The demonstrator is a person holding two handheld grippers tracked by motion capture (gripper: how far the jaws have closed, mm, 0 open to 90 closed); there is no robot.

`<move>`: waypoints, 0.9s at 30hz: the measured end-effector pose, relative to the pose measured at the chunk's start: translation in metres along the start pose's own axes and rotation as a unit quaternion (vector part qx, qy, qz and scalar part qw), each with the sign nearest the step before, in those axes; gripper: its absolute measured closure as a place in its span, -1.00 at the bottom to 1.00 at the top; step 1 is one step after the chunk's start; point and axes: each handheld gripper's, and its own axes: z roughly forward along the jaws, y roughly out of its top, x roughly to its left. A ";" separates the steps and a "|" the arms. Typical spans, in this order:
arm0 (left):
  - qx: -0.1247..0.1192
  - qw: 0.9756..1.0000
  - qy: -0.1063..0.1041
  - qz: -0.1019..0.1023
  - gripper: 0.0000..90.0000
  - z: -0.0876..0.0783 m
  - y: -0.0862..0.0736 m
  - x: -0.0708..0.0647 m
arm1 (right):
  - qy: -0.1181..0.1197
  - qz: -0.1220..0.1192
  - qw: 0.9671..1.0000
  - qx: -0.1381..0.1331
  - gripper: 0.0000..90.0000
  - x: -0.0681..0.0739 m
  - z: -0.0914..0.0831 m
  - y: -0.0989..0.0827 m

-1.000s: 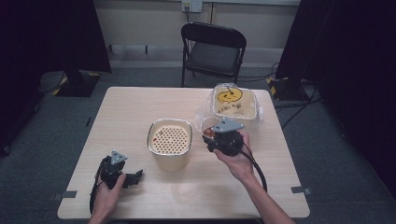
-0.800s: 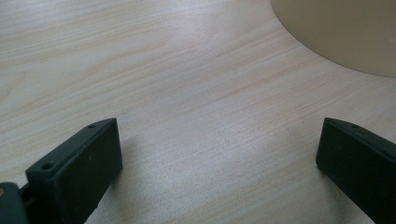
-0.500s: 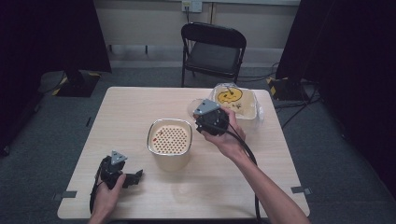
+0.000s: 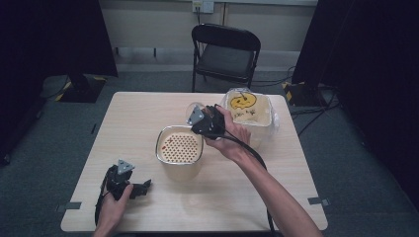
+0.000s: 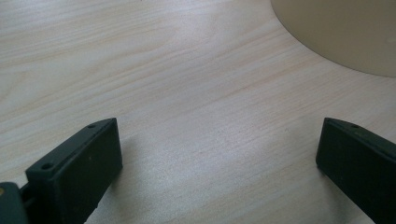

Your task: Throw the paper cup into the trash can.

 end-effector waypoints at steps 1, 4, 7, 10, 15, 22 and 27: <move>0.000 1.000 0.000 0.000 -1.00 0.000 0.000 0.000 | -0.008 -0.011 1.000 0.002 0.13 0.003 0.001 0.001; 0.000 1.000 0.000 0.000 -1.00 0.000 0.000 0.000 | -0.030 -0.057 0.998 0.011 0.13 0.009 0.003 0.004; 0.000 1.000 0.000 0.000 -1.00 0.000 0.000 0.000 | -0.050 -0.100 0.994 0.015 0.13 0.015 0.003 0.007; 0.000 1.000 0.000 0.000 -1.00 0.000 0.000 0.000 | -0.054 -0.124 0.991 0.020 0.13 0.019 0.003 0.011; -0.001 1.000 -0.001 -0.002 -1.00 0.000 0.000 0.000 | -0.068 -0.155 0.985 0.021 0.14 0.020 0.004 0.014; -0.001 1.000 0.000 -0.002 -1.00 0.000 0.000 0.000 | -0.107 -0.221 0.969 0.019 0.14 0.023 0.003 0.018; -0.001 1.000 -0.002 -0.002 -1.00 0.000 0.000 0.000 | -0.145 -0.280 0.948 0.028 0.15 0.029 0.002 0.021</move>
